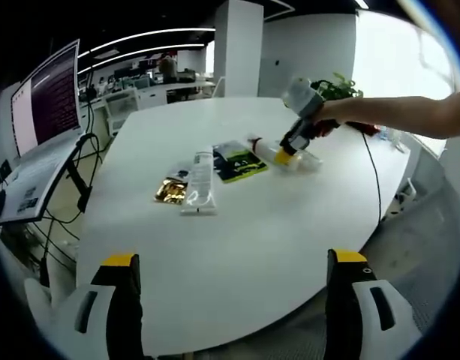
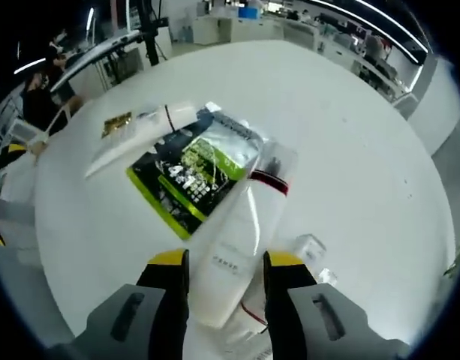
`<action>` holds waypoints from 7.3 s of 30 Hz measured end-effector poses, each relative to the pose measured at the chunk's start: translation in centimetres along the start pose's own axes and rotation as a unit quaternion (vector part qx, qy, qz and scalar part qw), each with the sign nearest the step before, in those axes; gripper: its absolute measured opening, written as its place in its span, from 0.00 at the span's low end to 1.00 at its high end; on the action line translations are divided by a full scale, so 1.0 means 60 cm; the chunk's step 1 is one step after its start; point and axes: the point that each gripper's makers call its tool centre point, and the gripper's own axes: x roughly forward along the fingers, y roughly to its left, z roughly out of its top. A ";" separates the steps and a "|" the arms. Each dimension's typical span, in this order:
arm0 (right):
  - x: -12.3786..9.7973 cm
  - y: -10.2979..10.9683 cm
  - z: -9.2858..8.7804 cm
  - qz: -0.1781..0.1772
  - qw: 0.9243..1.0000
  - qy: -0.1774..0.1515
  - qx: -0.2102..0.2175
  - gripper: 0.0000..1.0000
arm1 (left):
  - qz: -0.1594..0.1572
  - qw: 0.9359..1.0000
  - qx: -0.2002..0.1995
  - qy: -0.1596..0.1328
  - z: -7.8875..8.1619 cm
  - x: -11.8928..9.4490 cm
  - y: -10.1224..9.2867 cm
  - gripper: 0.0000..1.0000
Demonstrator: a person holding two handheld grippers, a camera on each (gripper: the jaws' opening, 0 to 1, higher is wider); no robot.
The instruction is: Arrange the skincare products in the storage area until every visible bottle or jar stands upright without overlapping.
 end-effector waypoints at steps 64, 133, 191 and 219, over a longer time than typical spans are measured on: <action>0.025 -0.023 -0.003 0.007 0.997 0.059 0.049 0.28 | -0.097 0.994 0.044 -0.007 0.149 0.121 -0.066 0.92; -0.095 0.240 -0.049 0.390 0.814 -0.144 0.406 0.27 | -0.261 0.941 -0.217 -0.011 0.124 0.219 -0.165 0.53; -0.151 0.236 -0.019 0.067 0.976 -0.205 -0.027 0.29 | -0.285 0.895 -0.338 -0.057 0.186 0.206 -0.170 0.27; -0.117 0.220 -0.044 0.053 0.975 -0.213 -0.042 0.28 | -0.230 0.962 -0.008 -0.150 0.209 0.199 -0.221 0.24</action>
